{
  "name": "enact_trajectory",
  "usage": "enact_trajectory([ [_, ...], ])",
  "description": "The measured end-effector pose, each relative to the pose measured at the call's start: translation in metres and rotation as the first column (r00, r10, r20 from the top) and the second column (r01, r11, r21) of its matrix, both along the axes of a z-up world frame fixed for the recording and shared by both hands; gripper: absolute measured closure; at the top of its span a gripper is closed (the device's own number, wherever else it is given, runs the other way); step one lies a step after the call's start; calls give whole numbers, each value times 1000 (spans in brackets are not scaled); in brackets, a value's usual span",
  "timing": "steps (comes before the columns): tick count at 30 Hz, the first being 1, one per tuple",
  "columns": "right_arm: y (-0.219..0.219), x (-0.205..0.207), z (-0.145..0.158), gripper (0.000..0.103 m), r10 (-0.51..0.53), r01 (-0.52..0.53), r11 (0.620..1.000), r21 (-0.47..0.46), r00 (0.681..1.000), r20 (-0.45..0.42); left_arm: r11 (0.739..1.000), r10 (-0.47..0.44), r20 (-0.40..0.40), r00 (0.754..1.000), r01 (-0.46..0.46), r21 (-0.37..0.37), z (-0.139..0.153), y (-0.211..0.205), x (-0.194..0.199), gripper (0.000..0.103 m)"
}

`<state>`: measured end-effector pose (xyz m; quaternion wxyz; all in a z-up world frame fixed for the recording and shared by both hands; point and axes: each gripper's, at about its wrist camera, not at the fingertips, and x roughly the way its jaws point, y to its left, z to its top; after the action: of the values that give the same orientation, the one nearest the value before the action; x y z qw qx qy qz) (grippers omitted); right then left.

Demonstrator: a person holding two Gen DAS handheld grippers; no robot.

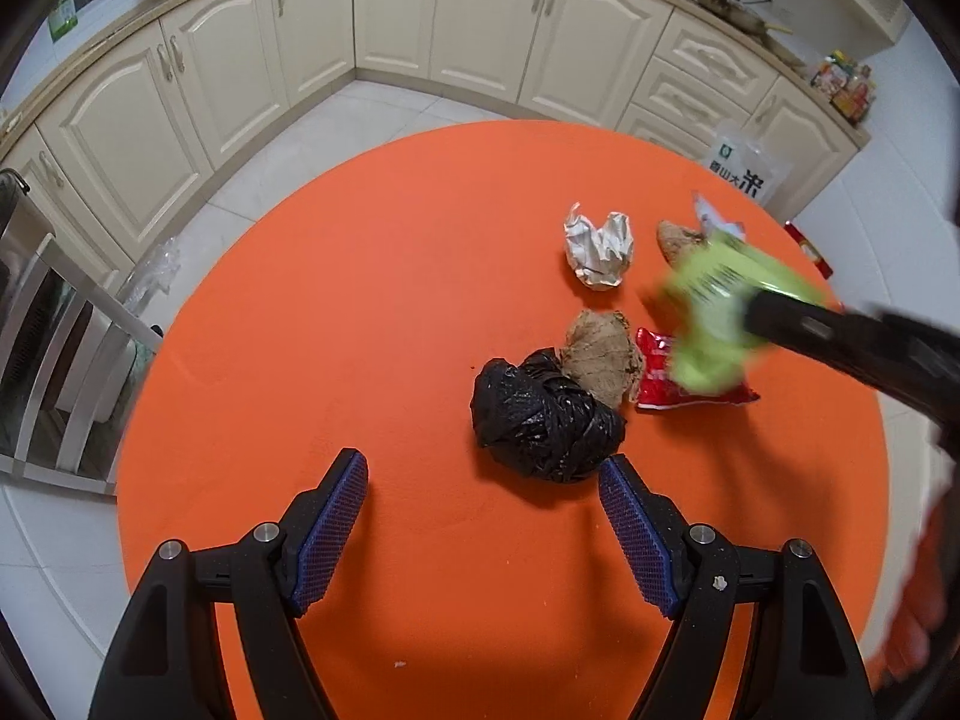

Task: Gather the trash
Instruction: 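Grasp the green snack bag with the right tool, then grasp the black plastic bag with the left tool while the right tool holds the green bag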

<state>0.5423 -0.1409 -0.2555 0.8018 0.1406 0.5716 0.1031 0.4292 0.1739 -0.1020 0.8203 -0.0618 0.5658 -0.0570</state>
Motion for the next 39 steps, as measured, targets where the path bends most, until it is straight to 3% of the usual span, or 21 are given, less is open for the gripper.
enact_trajectory([
  [4, -15, -32, 22, 90, -11, 13, 999, -39, 998, 67, 998, 15, -29, 999, -17, -53, -12, -2, 13, 28],
  [7, -22, -49, 27, 90, -9, 15, 996, -83, 997, 73, 998, 30, 26, 999, -29, -51, -9, -1, 18, 35],
  [10, -25, -62, 25, 91, 1, 5, 996, -94, 998, 58, 1000, 11, 25, 1000, -11, 19, -11, -5, 23, 72],
  [11, -27, -65, 23, 91, 2, 2, 996, -92, 999, 51, 1000, 2, 16, 1000, -2, 27, -13, -6, 22, 79],
  [12, -31, -68, 22, 91, 0, 4, 996, -89, 999, 46, 1000, -7, 19, 1000, 7, 26, -12, -5, 22, 80],
  [17, -35, -87, 14, 91, 27, -27, 996, -84, 1000, 8, 998, -22, -27, 999, 21, -57, -8, 10, 13, 80],
  [20, -35, -100, 7, 91, 43, -44, 996, -72, 999, -16, 994, -29, -22, 999, 27, -102, 4, 24, 6, 75],
  [22, -31, -108, 1, 91, 52, -54, 995, -88, 998, -26, 994, -32, -17, 999, 30, -109, 11, 40, 1, 56],
  [23, -30, -111, -3, 91, 54, -57, 995, -84, 998, -35, 993, -32, -19, 999, 30, -111, 12, 44, -2, 39],
  [24, -29, -112, -6, 88, 53, -56, 995, -82, 998, -42, 992, -31, -17, 999, 28, -123, 13, 48, -4, 30],
  [28, -30, -114, -12, 77, 14, -19, 992, -122, 999, -43, 989, -31, -14, 999, 28, -147, 13, 62, -17, 30],
  [30, -32, -109, -15, 58, -19, 13, 990, -140, 999, -42, 993, -19, -6, 1000, 18, -114, 10, 65, -24, 28],
  [33, -31, -104, -18, 51, -39, 31, 985, -171, 998, -43, 996, 9, -28, 1000, -11, -92, 0, 67, -25, 29],
  [35, -27, -101, -20, 48, -46, 39, 984, -174, 998, -39, 993, 21, 16, 1000, -19, -115, 3, 68, -25, 28],
  [38, -17, -95, -24, 43, -38, 31, 980, -197, 999, -33, 995, 36, 39, 999, -32, -97, 1, 71, -21, 39],
  [39, -13, -92, -25, 39, -43, 34, 974, -223, 999, -32, 997, 32, 53, 998, -28, -76, 2, 71, -24, 58],
])
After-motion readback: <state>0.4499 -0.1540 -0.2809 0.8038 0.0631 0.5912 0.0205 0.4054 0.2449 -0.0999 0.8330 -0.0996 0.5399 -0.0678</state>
